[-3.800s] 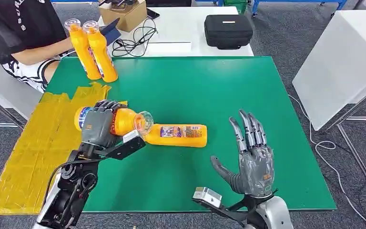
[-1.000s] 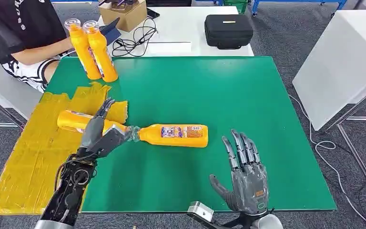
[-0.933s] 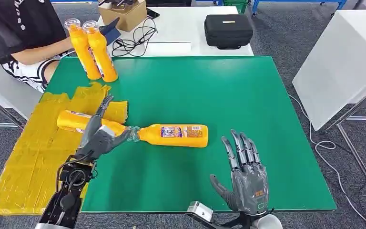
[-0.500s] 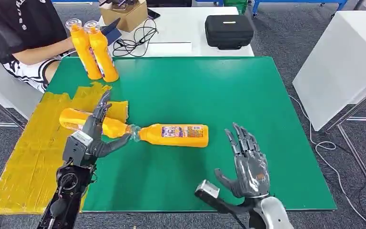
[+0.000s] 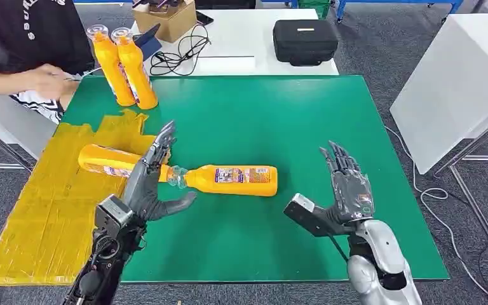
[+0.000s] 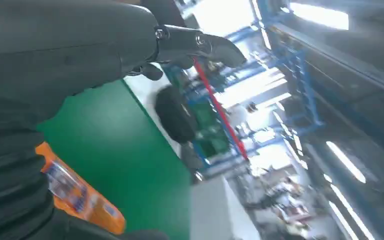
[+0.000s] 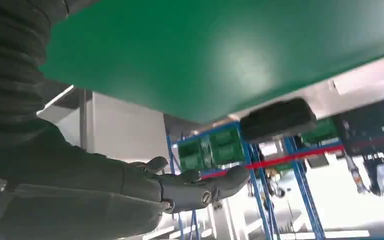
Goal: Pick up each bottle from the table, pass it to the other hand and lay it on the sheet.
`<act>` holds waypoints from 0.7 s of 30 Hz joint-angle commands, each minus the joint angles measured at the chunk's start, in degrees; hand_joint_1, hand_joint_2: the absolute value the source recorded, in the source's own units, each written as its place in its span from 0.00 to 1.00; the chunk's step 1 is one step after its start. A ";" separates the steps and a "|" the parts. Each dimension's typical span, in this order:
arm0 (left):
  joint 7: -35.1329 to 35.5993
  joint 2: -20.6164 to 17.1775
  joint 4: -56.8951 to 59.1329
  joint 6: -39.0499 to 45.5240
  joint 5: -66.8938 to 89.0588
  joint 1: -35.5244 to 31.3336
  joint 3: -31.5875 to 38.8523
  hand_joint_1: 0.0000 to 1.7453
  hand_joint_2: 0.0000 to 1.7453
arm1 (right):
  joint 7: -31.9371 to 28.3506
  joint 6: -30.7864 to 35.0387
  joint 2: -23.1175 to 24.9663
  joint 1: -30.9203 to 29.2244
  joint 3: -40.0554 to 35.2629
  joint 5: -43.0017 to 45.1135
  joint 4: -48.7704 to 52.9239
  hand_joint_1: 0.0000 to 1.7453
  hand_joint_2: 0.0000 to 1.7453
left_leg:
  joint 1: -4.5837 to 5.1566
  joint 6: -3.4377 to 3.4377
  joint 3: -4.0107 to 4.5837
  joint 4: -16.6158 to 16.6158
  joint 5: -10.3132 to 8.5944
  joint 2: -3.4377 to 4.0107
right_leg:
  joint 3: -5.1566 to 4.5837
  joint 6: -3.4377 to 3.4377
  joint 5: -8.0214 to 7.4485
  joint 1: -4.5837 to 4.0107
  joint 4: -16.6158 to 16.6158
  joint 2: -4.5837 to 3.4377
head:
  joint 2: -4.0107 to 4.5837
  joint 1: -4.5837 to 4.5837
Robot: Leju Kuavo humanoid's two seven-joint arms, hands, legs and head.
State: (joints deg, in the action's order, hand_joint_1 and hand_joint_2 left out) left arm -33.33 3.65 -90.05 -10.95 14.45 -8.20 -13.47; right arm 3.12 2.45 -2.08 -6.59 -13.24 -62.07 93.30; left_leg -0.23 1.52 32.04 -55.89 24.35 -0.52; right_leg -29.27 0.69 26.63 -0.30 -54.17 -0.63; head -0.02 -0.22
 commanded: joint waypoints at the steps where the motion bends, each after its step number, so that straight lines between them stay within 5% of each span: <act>1: -0.28 0.12 2.35 -1.05 -1.18 -2.52 -4.78 0.00 1.00 | -1.10 -4.80 -1.86 -9.85 -1.91 3.01 -17.88 0.00 1.00 | -0.02 -0.04 -0.16 0.04 0.05 0.08 | 0.16 0.07 0.01 -0.02 0.09 0.00 | 0.00 -0.02; 8: -1.13 -0.04 2.39 -0.57 -2.04 -2.94 -6.17 0.00 1.00 | -0.99 -4.87 2.35 -14.53 -10.81 1.28 -26.91 0.00 1.00 | -0.05 -0.07 -0.19 0.04 0.06 0.26 | 0.14 0.06 -0.02 -0.05 0.07 -0.15 | 0.00 -0.02; 16: -1.11 -0.02 2.32 -0.62 -2.04 -2.90 -6.14 0.00 1.00 | -0.60 -4.40 2.39 -14.85 -11.67 0.33 -27.08 0.00 1.00 | -0.03 -0.03 -0.09 0.03 0.04 0.00 | 0.10 0.06 0.02 -0.03 0.04 0.03 | 0.00 -0.02; 21: -0.78 0.78 3.68 -0.33 -2.30 -3.16 -4.82 0.00 1.00 | 0.03 -1.34 5.28 -15.20 -19.39 -6.24 -25.62 0.00 1.00 | -0.02 -0.04 -0.06 0.02 0.04 0.15 | 0.04 0.04 0.01 -0.01 0.01 -0.09 | 0.00 0.00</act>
State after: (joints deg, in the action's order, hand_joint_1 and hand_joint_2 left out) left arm -34.45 3.96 -90.53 -11.45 12.68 -9.18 -18.34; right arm 2.40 -1.48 0.70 -18.22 -23.32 -63.17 71.62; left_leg -0.25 1.51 32.09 -55.88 24.35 -0.50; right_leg -29.30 0.69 26.64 -0.31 -54.19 -0.62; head -0.02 -0.22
